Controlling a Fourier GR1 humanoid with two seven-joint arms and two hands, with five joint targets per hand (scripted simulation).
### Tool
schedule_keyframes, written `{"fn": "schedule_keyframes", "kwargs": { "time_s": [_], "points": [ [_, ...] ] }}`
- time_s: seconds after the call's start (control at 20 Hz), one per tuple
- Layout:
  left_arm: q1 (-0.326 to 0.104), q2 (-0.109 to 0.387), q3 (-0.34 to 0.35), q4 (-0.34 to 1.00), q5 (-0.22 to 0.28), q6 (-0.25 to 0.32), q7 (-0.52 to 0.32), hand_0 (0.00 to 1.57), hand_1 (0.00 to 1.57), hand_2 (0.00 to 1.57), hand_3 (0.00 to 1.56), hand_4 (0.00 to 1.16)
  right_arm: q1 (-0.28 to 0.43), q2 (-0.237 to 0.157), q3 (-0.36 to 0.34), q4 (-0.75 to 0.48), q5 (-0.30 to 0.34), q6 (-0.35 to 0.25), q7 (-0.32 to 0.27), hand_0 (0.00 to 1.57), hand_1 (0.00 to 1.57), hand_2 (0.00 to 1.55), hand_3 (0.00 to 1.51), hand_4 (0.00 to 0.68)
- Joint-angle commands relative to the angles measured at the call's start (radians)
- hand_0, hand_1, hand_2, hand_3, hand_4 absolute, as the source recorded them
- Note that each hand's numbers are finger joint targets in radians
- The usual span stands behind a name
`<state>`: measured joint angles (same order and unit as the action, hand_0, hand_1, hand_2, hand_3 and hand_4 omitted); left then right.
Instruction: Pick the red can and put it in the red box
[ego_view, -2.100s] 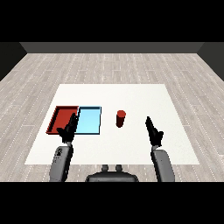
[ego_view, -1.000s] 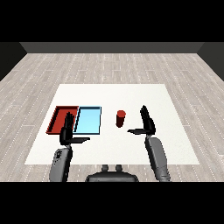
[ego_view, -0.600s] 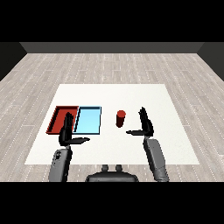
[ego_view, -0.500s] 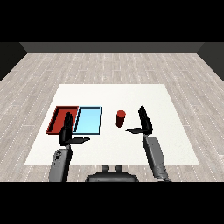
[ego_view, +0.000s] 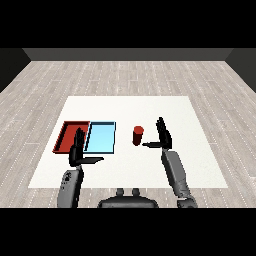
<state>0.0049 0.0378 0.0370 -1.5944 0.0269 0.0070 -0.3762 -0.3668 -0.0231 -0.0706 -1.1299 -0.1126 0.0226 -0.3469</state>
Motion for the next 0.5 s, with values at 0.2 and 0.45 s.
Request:
{"fn": "schedule_keyframes", "kwargs": {
  "time_s": [0.2,0.45],
  "points": [
    [-0.023,0.026,0.039,0.048,0.029,-0.031,-0.030,0.00,0.00,0.00,0.00,0.00,-0.086,0.022,0.009,0.134,-0.021,-0.027,-0.026,0.00,0.00,0.00,0.00,0.000],
    [-0.031,0.018,0.037,0.019,0.071,-0.053,0.015,0.00,0.00,0.00,0.00,0.00,-0.114,0.023,0.109,0.276,-0.134,-0.088,-0.145,0.00,0.00,0.00,0.00,0.000]
  ]
}}
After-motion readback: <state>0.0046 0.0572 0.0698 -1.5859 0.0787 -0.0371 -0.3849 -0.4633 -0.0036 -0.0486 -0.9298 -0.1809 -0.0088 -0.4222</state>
